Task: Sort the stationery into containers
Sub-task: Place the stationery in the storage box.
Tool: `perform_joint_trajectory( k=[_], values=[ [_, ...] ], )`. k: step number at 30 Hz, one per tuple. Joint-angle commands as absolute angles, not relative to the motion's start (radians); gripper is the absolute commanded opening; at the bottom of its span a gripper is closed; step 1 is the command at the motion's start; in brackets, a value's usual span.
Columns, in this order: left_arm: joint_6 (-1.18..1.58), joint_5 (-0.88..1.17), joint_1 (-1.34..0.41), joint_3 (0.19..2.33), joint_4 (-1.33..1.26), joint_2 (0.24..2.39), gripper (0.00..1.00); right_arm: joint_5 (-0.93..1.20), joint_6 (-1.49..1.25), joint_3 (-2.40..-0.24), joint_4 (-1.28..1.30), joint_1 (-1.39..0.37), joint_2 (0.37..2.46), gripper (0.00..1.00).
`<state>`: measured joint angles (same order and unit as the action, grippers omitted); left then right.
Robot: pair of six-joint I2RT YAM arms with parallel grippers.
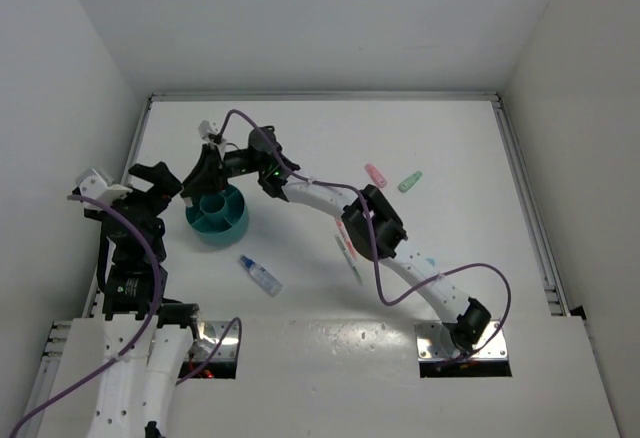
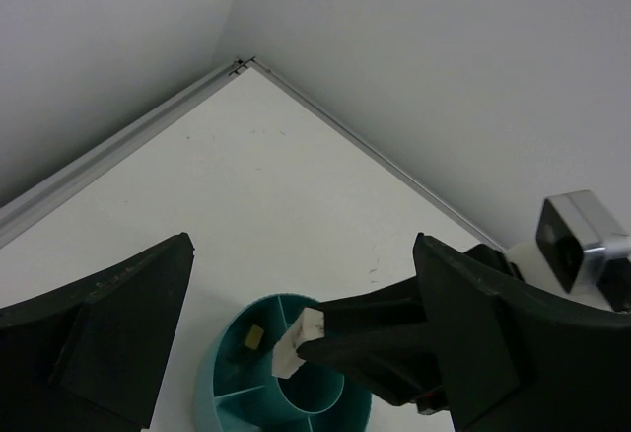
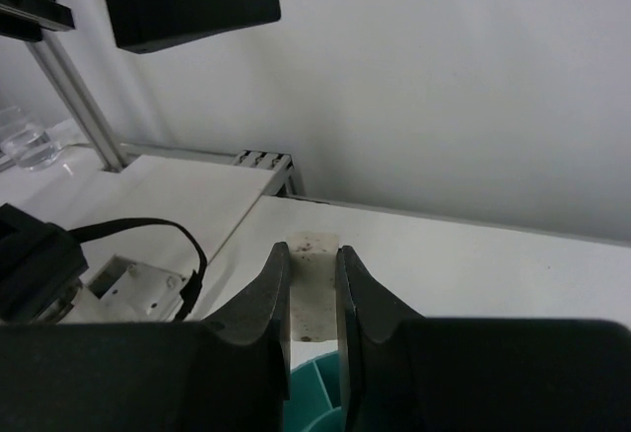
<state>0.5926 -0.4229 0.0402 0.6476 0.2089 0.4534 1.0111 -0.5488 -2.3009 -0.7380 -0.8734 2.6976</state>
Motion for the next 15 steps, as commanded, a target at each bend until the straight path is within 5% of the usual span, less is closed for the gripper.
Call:
perform_joint_trajectory(
  k=[1, 15],
  values=[
    [0.6, -0.414, 0.051, 0.647, 0.192, 0.445, 1.0, 0.942, -0.489, -2.364, -0.778, -0.89, 2.707, 0.0],
    [0.591, -0.396, 0.051, 0.647, 0.192, 0.445, 1.0, 0.785, -0.299, -2.336, -0.66, -0.89, 2.761, 0.0]
  ],
)
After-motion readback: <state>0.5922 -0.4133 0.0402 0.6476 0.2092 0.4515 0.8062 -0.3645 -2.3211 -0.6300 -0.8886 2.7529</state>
